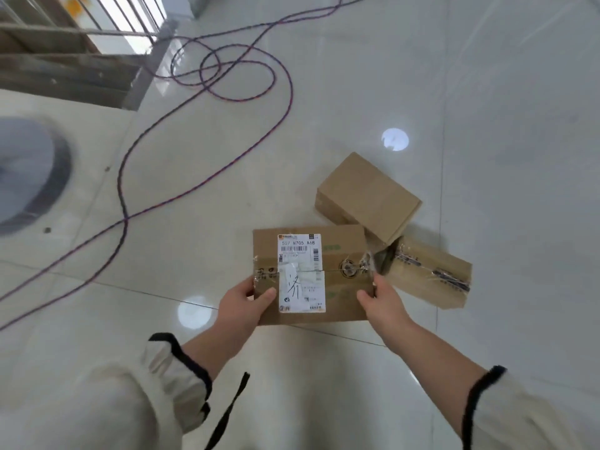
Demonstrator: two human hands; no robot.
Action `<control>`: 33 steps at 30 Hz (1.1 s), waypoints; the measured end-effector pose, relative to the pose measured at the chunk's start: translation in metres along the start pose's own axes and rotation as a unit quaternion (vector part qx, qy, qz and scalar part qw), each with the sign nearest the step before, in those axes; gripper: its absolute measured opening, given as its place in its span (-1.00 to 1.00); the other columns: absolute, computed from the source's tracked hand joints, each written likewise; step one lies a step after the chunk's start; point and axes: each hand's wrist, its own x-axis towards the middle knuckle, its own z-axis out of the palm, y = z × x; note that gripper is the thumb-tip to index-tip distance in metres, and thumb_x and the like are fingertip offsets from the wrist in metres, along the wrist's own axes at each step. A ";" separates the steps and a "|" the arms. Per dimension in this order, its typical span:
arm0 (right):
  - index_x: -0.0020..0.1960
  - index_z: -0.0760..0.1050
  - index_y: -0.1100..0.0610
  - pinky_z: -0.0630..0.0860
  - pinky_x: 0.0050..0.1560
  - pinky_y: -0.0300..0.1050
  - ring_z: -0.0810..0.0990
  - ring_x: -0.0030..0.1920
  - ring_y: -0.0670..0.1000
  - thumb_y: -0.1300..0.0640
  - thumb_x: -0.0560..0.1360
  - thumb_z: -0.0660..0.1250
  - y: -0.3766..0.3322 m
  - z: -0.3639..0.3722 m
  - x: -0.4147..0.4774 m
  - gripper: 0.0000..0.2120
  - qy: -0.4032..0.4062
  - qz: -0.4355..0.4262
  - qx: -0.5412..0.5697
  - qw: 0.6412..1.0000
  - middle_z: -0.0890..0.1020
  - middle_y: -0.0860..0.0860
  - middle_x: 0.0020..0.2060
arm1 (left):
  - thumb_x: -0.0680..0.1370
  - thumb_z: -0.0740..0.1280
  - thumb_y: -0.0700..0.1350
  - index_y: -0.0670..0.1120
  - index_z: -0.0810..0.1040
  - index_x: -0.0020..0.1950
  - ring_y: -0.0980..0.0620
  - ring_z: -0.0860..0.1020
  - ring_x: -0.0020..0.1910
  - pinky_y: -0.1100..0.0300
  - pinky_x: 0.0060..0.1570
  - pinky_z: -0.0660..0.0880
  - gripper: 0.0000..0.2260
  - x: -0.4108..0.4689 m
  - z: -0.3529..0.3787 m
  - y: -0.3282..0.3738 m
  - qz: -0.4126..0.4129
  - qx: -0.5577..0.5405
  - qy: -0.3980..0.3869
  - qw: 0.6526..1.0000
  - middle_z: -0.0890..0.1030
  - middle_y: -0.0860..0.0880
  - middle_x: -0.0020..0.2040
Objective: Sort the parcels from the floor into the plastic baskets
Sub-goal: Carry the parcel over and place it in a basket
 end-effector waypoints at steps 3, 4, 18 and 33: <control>0.26 0.43 -0.04 0.41 0.05 -0.16 0.51 0.08 0.00 0.25 0.58 0.17 -0.040 -0.039 -0.051 -0.68 0.000 -0.031 0.019 0.999 0.57 -0.04 0.11 | 0.53 0.35 -0.18 0.15 0.60 0.08 0.07 0.66 -0.10 0.13 -0.07 0.58 -0.76 -0.051 -0.017 0.055 0.045 -0.003 -0.014 0.999 0.69 0.16 -0.10; 0.13 0.46 -0.09 0.43 0.03 -0.16 0.52 0.08 0.00 0.25 0.58 0.17 -0.060 -0.054 -0.073 -0.72 0.000 -0.047 0.025 0.999 0.60 -0.05 0.06 | 0.53 0.35 -0.17 0.17 0.60 0.08 0.07 0.67 -0.10 0.13 -0.07 0.58 -0.75 -0.071 -0.026 0.079 0.058 -0.012 -0.018 0.998 0.69 0.15 -0.08; 0.27 0.27 -0.45 0.35 -0.15 -0.64 0.46 0.04 -0.47 0.18 0.57 0.19 -0.378 -0.327 -0.532 -0.47 0.088 -0.272 0.075 0.955 0.52 -0.50 0.04 | 0.57 0.28 -0.13 0.38 0.53 0.07 0.24 0.63 -0.11 0.47 -0.26 0.46 -0.66 -0.514 -0.115 0.481 0.241 -0.017 -0.091 0.966 0.67 0.22 -0.04; 0.36 0.34 -0.22 0.37 0.22 -0.22 0.49 0.23 -0.21 0.26 0.57 0.20 -0.314 -0.324 -0.771 -0.51 0.267 -0.300 0.215 0.890 0.58 -0.24 0.18 | 0.55 0.29 -0.06 0.42 0.52 0.10 0.24 0.56 -0.06 0.21 -0.01 0.47 -0.67 -0.696 -0.125 0.474 0.363 0.038 -0.196 0.910 0.57 0.07 0.07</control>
